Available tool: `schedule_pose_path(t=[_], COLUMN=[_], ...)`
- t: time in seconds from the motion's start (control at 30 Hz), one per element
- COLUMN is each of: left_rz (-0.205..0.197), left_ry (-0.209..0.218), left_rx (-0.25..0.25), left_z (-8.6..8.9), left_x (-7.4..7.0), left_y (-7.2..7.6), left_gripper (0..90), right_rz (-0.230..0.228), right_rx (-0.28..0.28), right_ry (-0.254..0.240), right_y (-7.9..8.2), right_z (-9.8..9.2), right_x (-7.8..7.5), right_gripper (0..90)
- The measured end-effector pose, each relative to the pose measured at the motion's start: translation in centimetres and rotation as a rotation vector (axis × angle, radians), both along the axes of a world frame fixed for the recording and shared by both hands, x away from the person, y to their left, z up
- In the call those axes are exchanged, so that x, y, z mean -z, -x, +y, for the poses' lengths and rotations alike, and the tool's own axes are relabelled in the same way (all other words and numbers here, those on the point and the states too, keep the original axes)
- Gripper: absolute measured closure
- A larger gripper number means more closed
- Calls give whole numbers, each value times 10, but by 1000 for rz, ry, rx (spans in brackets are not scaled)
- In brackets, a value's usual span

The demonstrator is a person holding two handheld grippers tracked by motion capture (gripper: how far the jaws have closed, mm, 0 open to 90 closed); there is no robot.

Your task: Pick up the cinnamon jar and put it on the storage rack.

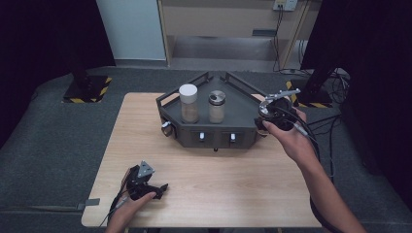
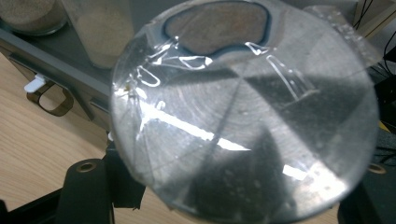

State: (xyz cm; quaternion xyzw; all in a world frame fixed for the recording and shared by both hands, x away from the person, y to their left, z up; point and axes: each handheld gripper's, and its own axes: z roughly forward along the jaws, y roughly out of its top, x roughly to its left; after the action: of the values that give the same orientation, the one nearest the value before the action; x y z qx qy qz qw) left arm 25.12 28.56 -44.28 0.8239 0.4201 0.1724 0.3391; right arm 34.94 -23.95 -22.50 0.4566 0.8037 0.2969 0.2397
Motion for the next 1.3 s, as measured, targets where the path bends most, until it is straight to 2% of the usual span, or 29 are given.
schedule_pose_path(t=[1.3], left_rz=[1], left_ry=[0], left_rx=[0], left_z=[0], left_x=[0], left_y=[0], left_gripper=[0], right_rz=[0], right_rx=[3], right_ry=[-6], right_y=[-46], right_z=[26], right_x=[-10], right_gripper=[316])
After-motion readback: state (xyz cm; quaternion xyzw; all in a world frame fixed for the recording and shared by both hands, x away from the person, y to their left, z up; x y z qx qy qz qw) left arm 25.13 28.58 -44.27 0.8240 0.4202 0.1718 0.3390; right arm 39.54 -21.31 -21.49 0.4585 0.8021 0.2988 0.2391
